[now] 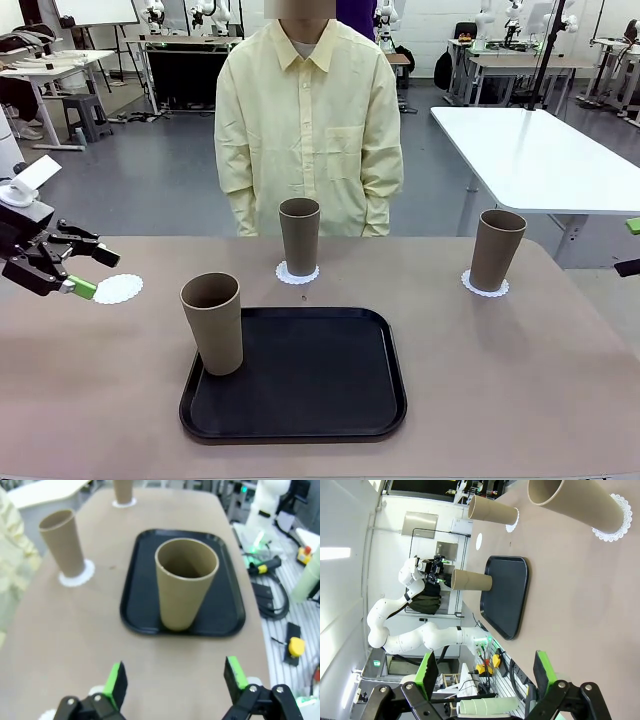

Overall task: Place coasters on the table and set cups on them.
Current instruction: Take one Reusable plastic cup from the Flat Tray and place it on a coaster set by the human.

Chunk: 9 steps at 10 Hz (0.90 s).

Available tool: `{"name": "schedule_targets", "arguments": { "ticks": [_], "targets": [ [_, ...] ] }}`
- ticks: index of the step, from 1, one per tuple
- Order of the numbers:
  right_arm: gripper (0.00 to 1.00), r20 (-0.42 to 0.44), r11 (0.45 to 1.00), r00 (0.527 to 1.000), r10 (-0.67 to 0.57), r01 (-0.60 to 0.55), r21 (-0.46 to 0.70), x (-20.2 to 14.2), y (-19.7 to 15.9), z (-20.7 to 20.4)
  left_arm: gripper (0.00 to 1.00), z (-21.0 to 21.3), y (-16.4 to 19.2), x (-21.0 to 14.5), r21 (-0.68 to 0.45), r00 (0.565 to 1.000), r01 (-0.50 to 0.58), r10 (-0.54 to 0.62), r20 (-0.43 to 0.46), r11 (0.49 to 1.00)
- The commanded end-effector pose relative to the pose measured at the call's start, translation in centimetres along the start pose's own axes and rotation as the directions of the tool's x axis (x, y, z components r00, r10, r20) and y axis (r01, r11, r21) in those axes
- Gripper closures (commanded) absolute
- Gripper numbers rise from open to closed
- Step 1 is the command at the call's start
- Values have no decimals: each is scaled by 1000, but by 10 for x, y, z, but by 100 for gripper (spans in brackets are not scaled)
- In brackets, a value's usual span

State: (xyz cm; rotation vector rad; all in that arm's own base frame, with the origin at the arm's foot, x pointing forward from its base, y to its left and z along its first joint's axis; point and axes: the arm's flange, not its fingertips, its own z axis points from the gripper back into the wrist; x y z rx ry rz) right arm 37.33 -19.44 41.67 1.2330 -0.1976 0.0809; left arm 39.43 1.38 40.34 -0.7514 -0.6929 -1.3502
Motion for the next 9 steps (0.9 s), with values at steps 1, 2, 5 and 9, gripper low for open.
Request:
{"name": "schedule_targets", "arguments": {
  "ticks": [1,2,5,9],
  "targets": [
    [0,-1,1000,1000,0,0,3,0,0,0,0,1,0,1,2,1000,-14,14,0,1000],
    [0,-1,1000,1000,0,0,3,0,0,0,0,-2,3,-1,-19,995,51,-49,90,999],
    [0,-1,1000,1000,0,0,3,0,0,0,0,-14,-12,-15,6,961,120,-117,250,993],
    [0,-1,1000,1000,0,0,3,0,0,0,0,-53,-37,-39,-9,958,160,-153,242,987]
  ]
}}
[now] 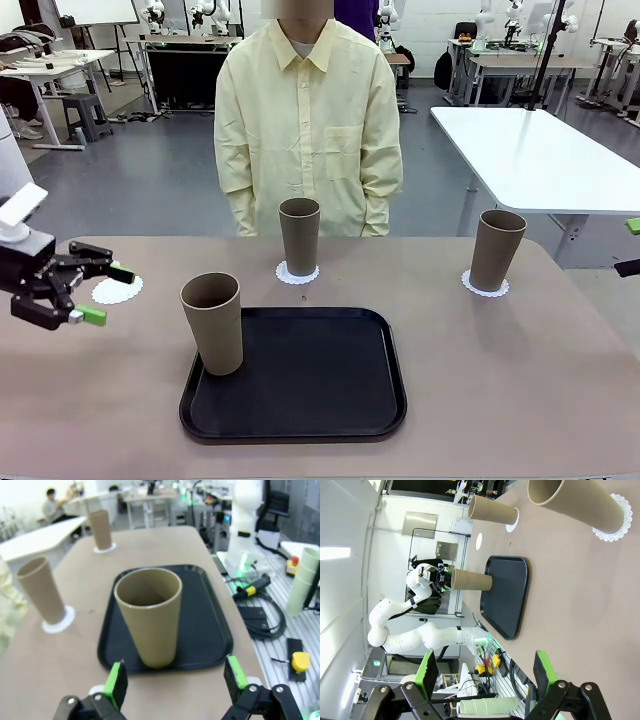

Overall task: Place coasters on the table and set cups on them.
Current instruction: Take one Reusable plastic cup from the Flat Tray and place it on a coaster set by the human.

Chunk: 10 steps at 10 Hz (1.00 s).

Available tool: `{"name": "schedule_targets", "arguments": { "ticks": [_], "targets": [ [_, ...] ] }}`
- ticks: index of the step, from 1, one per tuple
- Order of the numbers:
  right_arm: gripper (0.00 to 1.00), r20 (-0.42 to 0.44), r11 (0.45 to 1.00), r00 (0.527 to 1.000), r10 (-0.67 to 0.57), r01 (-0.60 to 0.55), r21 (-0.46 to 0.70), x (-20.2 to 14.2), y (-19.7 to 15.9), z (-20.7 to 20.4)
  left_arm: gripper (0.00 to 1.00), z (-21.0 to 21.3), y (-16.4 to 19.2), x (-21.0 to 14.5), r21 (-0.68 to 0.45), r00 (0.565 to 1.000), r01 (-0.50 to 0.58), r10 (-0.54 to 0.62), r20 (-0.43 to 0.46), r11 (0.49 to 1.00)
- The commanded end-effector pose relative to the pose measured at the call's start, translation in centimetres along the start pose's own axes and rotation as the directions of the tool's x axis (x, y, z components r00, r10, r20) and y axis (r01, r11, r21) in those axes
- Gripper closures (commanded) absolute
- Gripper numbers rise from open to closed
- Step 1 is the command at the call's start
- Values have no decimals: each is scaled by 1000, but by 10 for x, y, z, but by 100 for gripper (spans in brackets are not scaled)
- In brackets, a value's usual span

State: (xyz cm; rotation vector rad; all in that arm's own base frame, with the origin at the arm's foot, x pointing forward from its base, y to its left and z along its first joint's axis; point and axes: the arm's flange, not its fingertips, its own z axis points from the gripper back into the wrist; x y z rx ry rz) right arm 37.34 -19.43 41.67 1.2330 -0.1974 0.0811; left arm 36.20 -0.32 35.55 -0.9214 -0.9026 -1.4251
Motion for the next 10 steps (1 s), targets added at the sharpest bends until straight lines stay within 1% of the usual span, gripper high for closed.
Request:
{"name": "schedule_targets", "arguments": {
  "ticks": [1,2,3,7,10],
  "targets": [
    [0,-1,1000,1000,0,0,3,0,0,0,0,-16,-6,-13,36,999,38,-39,30,999],
    [0,-1,1000,1000,0,0,3,0,0,0,0,-20,-5,-14,93,997,46,-51,52,995],
    [0,-1,1000,1000,0,0,3,0,0,0,0,-29,-3,-15,123,996,59,-67,63,991],
    [0,-1,1000,1000,0,0,3,0,0,0,0,-71,2,-28,56,999,29,-31,29,998],
    [0,-1,1000,1000,0,0,3,0,0,0,0,-94,4,-35,2,1000,1,-1,9,1000]
  ]
}}
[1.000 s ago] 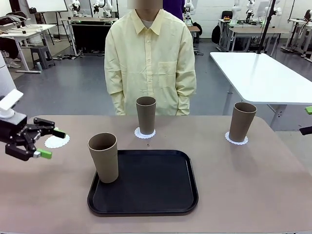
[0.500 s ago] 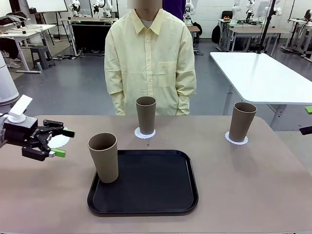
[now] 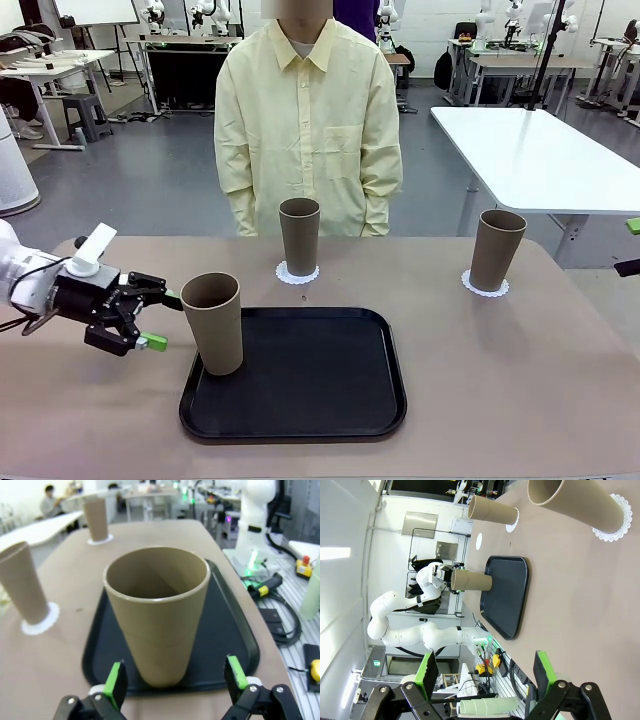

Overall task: Place coasters on the table and set cups on them.
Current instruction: Take one Reusable plastic cup from the Flat Tray and place it on a coaster set by the human.

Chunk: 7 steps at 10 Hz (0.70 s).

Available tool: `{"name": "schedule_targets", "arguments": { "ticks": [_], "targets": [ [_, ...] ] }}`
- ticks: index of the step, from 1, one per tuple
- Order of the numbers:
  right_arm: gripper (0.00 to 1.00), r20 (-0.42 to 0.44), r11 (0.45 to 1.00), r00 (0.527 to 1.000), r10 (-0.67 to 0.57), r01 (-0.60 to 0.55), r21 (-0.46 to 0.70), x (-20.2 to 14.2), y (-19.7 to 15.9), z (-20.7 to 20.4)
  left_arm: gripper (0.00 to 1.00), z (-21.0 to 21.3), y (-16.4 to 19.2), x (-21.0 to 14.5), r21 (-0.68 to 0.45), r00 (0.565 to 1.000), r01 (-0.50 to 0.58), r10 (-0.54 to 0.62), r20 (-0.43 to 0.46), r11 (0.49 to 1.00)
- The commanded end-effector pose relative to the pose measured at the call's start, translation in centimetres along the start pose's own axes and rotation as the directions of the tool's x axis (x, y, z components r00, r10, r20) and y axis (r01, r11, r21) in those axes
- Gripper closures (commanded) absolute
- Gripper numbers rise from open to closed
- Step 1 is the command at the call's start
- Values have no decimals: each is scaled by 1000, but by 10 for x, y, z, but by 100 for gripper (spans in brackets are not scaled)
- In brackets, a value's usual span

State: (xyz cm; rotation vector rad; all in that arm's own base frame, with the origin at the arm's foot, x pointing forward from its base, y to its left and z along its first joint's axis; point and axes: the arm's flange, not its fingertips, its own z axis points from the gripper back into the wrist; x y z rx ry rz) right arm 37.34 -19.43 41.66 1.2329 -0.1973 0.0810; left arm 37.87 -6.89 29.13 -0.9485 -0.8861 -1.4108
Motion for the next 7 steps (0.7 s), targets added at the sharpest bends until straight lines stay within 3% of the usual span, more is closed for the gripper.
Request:
{"name": "schedule_targets", "arguments": {
  "ticks": [1,4,5,7],
  "targets": [
    [0,-1,1000,1000,0,0,3,0,0,1,0,-16,-16,-5,19,999,32,-32,8,999],
    [0,-1,1000,1000,0,0,3,0,0,1,0,-19,-14,-5,60,999,49,-50,14,997],
    [0,-1,1000,1000,0,0,3,0,0,1,0,-13,0,-4,-12,1000,-3,3,7,1000],
    [0,-1,1000,1000,0,0,3,0,0,1,0,-13,0,-4,-12,1000,-3,3,7,1000]
  ]
}}
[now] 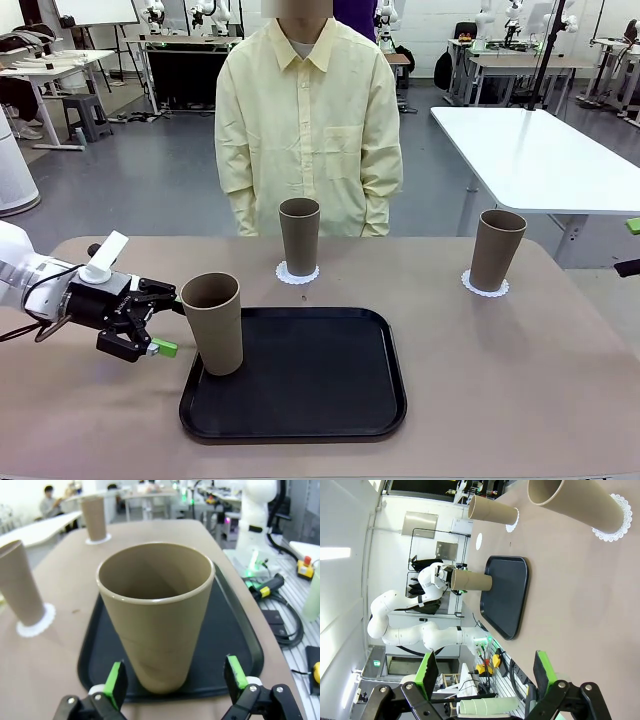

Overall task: Place coasters on the table and set cups on them.
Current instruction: Take one Reusable plastic cup from the Flat Tray and place it on a coaster set by the human.

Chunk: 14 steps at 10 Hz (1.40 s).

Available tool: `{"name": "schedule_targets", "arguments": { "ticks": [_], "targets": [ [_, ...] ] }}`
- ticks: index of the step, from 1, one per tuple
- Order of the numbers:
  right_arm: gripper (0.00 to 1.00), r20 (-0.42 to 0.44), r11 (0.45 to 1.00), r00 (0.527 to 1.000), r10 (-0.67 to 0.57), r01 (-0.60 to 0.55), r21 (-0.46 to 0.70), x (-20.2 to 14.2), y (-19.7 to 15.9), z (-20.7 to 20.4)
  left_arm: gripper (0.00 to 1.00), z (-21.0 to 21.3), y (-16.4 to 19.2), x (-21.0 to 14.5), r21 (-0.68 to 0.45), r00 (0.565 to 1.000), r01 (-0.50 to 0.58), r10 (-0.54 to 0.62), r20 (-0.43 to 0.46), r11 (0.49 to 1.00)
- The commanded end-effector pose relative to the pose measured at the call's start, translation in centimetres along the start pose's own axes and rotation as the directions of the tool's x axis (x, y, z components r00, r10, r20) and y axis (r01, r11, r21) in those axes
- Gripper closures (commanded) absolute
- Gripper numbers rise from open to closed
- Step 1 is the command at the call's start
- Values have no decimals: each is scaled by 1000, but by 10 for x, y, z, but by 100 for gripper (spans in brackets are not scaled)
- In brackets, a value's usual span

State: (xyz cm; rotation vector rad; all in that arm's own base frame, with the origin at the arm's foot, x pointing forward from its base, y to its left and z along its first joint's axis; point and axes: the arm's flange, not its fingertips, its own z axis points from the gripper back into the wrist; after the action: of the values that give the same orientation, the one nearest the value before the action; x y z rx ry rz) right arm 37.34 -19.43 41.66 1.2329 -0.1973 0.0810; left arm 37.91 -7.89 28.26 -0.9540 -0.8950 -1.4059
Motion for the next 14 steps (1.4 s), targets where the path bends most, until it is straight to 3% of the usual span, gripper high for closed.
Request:
{"name": "schedule_targets", "arguments": {
  "ticks": [1,14],
  "targets": [
    [0,-1,1000,1000,0,0,3,0,0,1,0,0,-1,0,-14,1000,-4,4,-3,1000],
    [0,-1,1000,1000,0,0,3,0,0,1,0,-32,21,-7,-34,999,29,-29,14,999]
  ]
}}
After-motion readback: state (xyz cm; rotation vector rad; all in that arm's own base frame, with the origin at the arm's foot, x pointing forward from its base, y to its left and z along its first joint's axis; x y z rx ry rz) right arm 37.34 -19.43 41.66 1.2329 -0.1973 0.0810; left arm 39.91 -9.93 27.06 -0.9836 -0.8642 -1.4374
